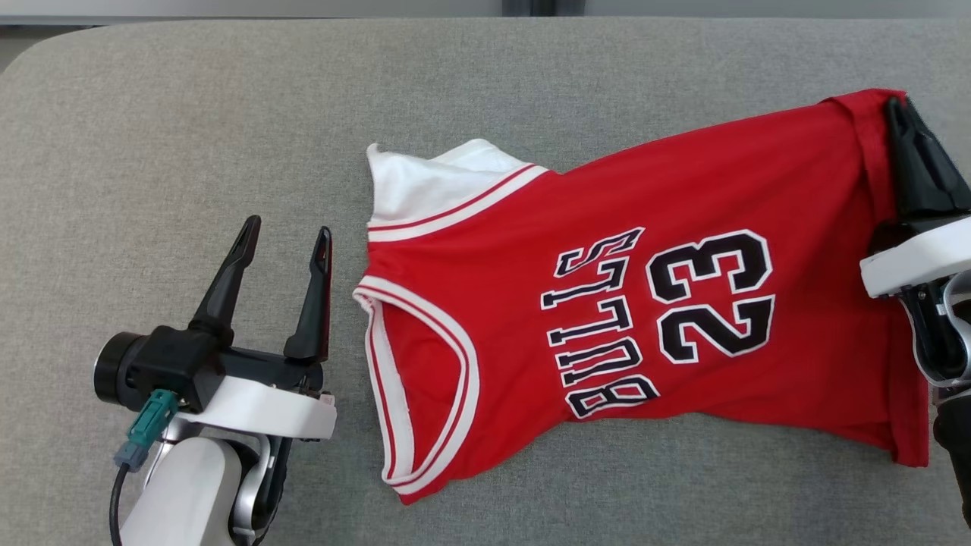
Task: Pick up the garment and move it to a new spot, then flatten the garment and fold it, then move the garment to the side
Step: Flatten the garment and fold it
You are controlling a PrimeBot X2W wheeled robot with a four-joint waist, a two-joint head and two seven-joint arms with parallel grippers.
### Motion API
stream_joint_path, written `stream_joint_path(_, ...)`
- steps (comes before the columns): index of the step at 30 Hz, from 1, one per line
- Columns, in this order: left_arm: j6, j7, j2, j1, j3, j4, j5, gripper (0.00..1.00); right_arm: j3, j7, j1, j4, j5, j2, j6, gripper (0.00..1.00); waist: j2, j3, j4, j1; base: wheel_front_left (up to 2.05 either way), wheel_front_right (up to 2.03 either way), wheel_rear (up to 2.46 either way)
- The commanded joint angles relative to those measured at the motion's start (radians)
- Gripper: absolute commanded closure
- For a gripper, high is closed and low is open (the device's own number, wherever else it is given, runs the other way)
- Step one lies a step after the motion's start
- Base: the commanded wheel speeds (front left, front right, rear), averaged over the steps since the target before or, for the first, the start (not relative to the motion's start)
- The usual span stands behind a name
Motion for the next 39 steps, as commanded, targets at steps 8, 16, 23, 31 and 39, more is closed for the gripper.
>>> stream_joint_path(8, -0.006, -0.004, 0.000, 0.034, 0.021, -0.003, 0.011, 0.00, -0.003, 0.045, 0.167, -0.096, 0.088, 0.044, 0.000, 1.00, 0.0000, -0.043, -0.038, 0.0000, 0.00, 0.00, 0.00)
stream_joint_path(16, 0.002, -0.004, 0.023, 0.057, 0.038, -0.014, 0.005, 0.00, 0.011, 0.080, 0.440, -0.192, 0.124, 0.117, 0.000, 1.00, 0.0000, -0.068, -0.076, 0.0000, 0.00, 0.00, 0.00)
stream_joint_path(23, 0.018, 0.008, 0.037, 0.089, 0.048, -0.035, -0.003, 0.00, -0.060, 0.048, 0.541, -0.154, 0.119, 0.165, 0.000, 1.00, 0.0000, -0.092, -0.110, 0.0000, 0.00, 0.00, 0.00)
stream_joint_path(31, 0.036, 0.026, 0.047, 0.121, 0.056, -0.059, -0.015, 0.00, -0.095, -0.012, 0.510, -0.075, 0.094, 0.189, 0.000, 0.00, 0.0000, -0.111, -0.120, 0.0000, 0.00, 0.00, 0.00)
stream_joint_path(39, 0.063, 0.031, 0.059, 0.143, 0.071, -0.092, -0.014, 0.00, -0.223, -0.099, 0.479, -0.243, -0.062, 0.205, 0.000, 0.00, 0.0000, -0.133, -0.133, 0.0000, 0.00, 0.00, 0.00)
